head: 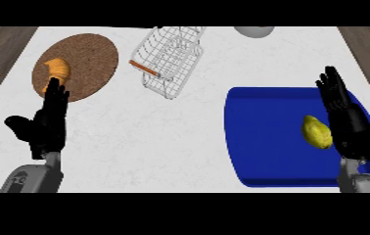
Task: Pick the pear from the tray and place it in the tiered basket
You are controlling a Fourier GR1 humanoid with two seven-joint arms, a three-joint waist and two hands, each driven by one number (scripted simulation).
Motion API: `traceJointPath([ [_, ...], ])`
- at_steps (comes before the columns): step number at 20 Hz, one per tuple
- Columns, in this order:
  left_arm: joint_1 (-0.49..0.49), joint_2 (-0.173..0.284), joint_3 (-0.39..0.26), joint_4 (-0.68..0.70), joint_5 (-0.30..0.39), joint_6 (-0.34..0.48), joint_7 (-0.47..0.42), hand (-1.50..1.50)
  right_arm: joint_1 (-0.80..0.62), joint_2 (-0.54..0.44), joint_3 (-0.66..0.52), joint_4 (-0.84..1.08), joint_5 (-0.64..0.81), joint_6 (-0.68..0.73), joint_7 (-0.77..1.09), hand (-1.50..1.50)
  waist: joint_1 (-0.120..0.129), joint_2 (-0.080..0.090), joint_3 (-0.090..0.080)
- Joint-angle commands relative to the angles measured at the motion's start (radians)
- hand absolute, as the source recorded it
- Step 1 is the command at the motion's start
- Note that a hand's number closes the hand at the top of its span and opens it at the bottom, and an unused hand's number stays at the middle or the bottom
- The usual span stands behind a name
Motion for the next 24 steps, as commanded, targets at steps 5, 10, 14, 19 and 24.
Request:
traceJointPath([
  [5, 0.003, 0.041, -0.095, -0.051, -0.006, -0.128, 0.085, 0.0, -0.124, 0.127, -0.206, 0.002, -0.486, 0.185, -0.042, 1.5, -0.028, -0.007, 0.039],
  [10, 0.024, 0.08, -0.116, -0.085, 0.031, -0.229, 0.12, 0.0, -0.017, 0.086, -0.308, 0.268, -0.444, -0.058, 0.258, -1.5, -0.013, 0.005, 0.031],
  [14, 0.045, 0.124, -0.1, -0.227, 0.048, -0.252, 0.253, 0.0, -0.071, -0.006, -0.359, 0.386, -0.415, 0.033, 0.159, -1.5, -0.012, -0.004, 0.029],
  [19, 0.048, 0.087, -0.102, -0.169, 0.03, -0.25, 0.209, 0.0, -0.069, -0.235, -0.314, 0.433, -0.317, 0.212, 0.197, -1.5, -0.011, -0.001, 0.029],
  [24, 0.046, 0.088, -0.103, -0.195, 0.033, -0.245, 0.228, 0.0, -0.047, -0.467, -0.221, 0.421, -0.246, 0.474, 0.279, -1.5, -0.005, -0.002, 0.029],
])
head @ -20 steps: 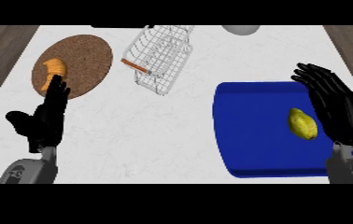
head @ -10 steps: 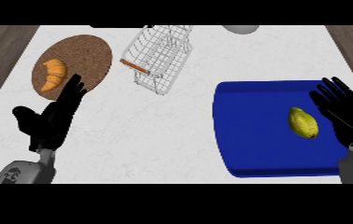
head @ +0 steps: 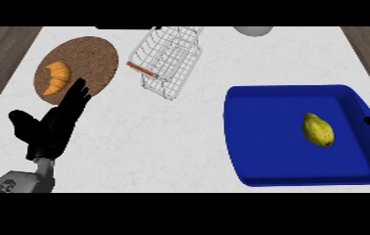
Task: Pick the pear from the tray and place it in the tiered basket
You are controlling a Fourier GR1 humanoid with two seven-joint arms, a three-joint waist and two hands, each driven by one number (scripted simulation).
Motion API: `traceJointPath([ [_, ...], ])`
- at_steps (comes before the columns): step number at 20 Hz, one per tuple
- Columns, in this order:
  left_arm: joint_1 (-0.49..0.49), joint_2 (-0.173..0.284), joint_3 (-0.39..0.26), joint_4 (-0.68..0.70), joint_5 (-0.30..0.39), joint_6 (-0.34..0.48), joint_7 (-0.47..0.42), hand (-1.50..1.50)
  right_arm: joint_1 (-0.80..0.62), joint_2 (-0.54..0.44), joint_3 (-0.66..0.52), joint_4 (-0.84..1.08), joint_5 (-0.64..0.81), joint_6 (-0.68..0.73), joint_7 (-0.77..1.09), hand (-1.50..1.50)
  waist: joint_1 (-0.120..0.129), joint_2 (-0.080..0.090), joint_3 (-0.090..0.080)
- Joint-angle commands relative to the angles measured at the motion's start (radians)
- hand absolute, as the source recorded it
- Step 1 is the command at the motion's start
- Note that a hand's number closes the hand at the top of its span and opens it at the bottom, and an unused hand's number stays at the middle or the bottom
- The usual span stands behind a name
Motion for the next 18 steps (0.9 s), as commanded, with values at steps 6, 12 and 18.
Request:
traceJointPath([
  [6, 0.001, 0.001, -0.005, -0.069, -0.004, 0.008, 0.049, 0.0, -0.018, -0.26, 0.134, 0.051, -0.033, 0.562, 0.09, -1.5, 0.01, -0.002, 0.001],
  [12, 0.034, -0.01, 0.045, -0.071, -0.007, -0.042, 0.067, 0.0, -0.206, -0.151, 0.17, 0.12, 0.023, 0.51, 0.217, -1.5, 0.0, -0.001, 0.0],
  [18, 0.045, -0.038, 0.051, -0.123, -0.073, -0.022, 0.104, 0.0, -0.174, -0.069, 0.19, 0.07, 0.117, 0.44, 0.267, -1.5, -0.007, -0.003, 0.0],
])
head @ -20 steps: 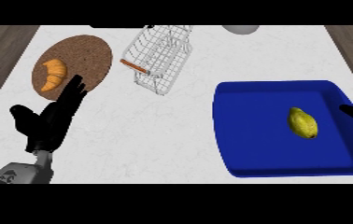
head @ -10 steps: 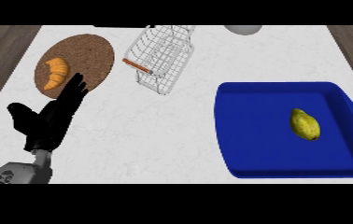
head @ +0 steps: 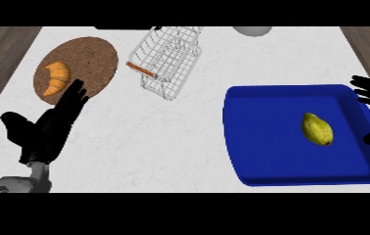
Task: Pick the pear from the tray and place it in the tiered basket
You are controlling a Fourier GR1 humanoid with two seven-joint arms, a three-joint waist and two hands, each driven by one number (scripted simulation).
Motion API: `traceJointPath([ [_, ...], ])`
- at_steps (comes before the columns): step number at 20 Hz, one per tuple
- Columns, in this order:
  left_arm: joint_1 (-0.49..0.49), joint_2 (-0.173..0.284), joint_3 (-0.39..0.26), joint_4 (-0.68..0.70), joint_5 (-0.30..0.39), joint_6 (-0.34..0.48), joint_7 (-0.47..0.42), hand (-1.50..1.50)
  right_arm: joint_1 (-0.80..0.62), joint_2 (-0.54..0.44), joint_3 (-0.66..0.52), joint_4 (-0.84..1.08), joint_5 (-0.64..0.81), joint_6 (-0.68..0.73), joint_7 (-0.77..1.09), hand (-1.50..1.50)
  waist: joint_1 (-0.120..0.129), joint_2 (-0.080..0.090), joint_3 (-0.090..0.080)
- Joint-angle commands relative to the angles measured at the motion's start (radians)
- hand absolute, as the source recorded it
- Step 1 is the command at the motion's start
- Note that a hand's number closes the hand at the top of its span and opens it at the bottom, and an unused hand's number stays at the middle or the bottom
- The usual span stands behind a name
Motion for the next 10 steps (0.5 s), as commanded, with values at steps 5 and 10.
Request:
traceJointPath([
  [5, -0.001, -0.07, 0.011, 0.051, -0.073, 0.002, -0.038, 0.0, 0.053, 0.122, 0.052, 0.003, 0.158, -0.07, -0.022, -1.5, -0.007, 0.0, 0.0],
  [10, -0.035, -0.091, 0.039, -0.021, -0.07, -0.002, 0.065, 0.0, 0.09, 0.177, 0.049, -0.019, 0.233, -0.105, -0.058, -1.5, -0.009, -0.001, 0.0],
])
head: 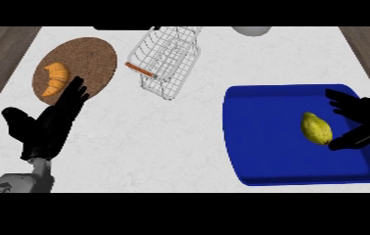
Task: Pick the pear from the tray and place it in the tiered basket
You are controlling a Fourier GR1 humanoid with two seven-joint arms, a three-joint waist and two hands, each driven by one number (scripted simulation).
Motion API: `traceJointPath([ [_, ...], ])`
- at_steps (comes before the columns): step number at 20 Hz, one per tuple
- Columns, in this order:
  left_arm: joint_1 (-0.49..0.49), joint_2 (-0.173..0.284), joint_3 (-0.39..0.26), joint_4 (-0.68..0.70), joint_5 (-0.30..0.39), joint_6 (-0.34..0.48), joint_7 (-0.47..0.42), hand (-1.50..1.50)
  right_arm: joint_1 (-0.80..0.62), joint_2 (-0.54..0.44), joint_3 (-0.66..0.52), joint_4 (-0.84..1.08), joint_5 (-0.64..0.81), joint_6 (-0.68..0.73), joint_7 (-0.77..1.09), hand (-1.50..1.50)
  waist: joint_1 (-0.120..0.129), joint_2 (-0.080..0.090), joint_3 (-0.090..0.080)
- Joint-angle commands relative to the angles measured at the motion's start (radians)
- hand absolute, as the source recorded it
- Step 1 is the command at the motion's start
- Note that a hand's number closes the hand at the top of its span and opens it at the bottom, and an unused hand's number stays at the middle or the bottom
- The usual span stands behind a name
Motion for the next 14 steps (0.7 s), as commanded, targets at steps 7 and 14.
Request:
traceJointPath([
  [7, -0.009, -0.052, 0.042, -0.032, -0.045, -0.027, 0.047, 0.0, 0.051, 0.062, -0.013, 0.053, 0.203, -0.088, -0.138, -1.5, -0.003, 0.0, 0.0],
  [14, 0.013, -0.067, 0.069, 0.005, -0.068, -0.091, 0.009, 0.0, -0.03, 0.102, 0.003, 0.173, 0.285, -0.042, -0.184, -1.5, 0.001, 0.0, 0.0],
])
